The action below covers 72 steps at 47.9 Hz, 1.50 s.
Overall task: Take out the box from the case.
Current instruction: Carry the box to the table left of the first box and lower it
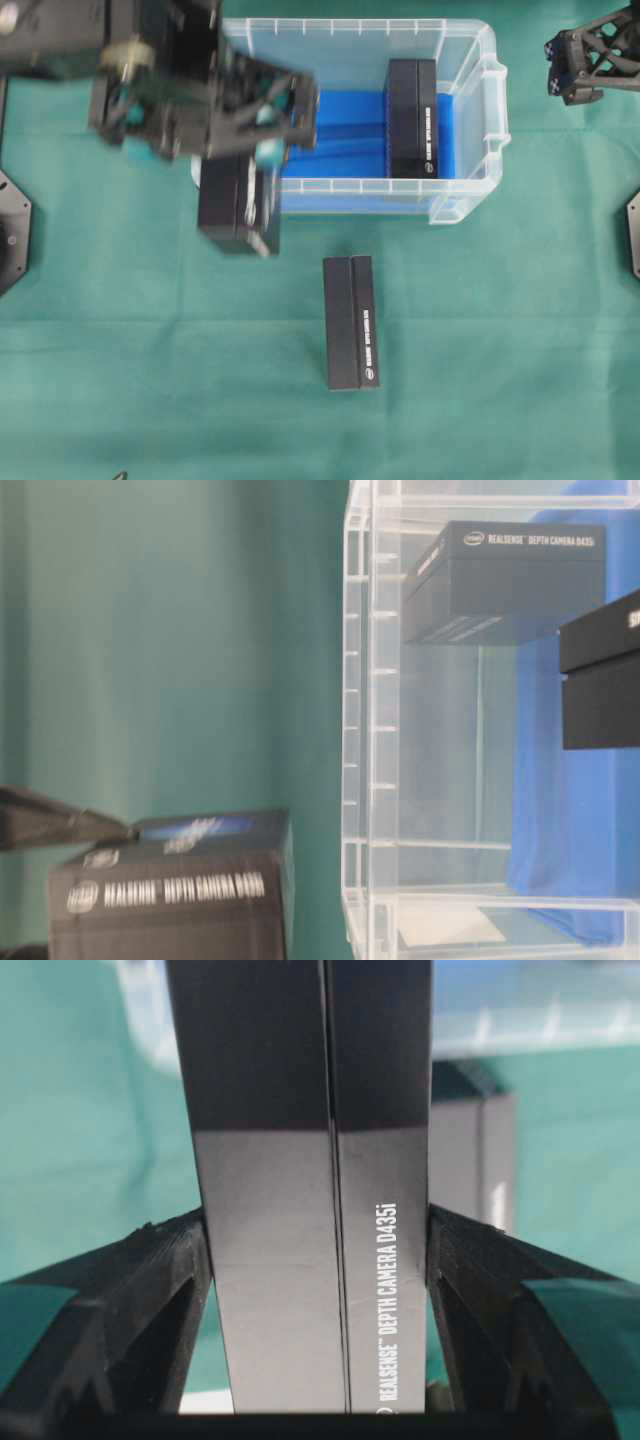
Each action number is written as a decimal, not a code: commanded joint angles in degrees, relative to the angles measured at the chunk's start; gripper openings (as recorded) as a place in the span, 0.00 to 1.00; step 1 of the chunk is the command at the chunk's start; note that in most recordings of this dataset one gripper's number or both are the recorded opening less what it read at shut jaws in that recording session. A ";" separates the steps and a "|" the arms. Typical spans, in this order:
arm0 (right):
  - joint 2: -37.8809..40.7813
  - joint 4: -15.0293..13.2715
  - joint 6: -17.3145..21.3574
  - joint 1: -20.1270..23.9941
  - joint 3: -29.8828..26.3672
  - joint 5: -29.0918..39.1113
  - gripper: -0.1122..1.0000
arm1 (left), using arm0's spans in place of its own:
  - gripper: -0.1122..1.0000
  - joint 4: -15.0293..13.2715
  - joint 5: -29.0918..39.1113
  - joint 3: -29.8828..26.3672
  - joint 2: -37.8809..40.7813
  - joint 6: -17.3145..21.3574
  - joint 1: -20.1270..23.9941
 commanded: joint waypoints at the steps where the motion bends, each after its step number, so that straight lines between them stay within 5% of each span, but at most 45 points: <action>1: -0.53 -0.09 -0.26 0.00 -0.53 -0.09 0.87 | 0.64 0.35 -0.09 -0.09 -2.46 -2.11 -2.99; 32: -0.53 -0.18 -0.44 0.09 -0.53 -0.09 0.87 | 0.64 2.46 -0.09 0.18 -1.58 -16.70 -17.75; 56: -0.53 0.09 -0.35 0.18 -0.53 0.09 0.87 | 0.64 2.81 -0.97 1.23 0.00 -17.31 -18.19; 72: -0.53 0.09 -0.35 0.18 -0.44 0.09 0.87 | 0.64 3.52 -9.67 11.95 0.00 -17.49 -18.37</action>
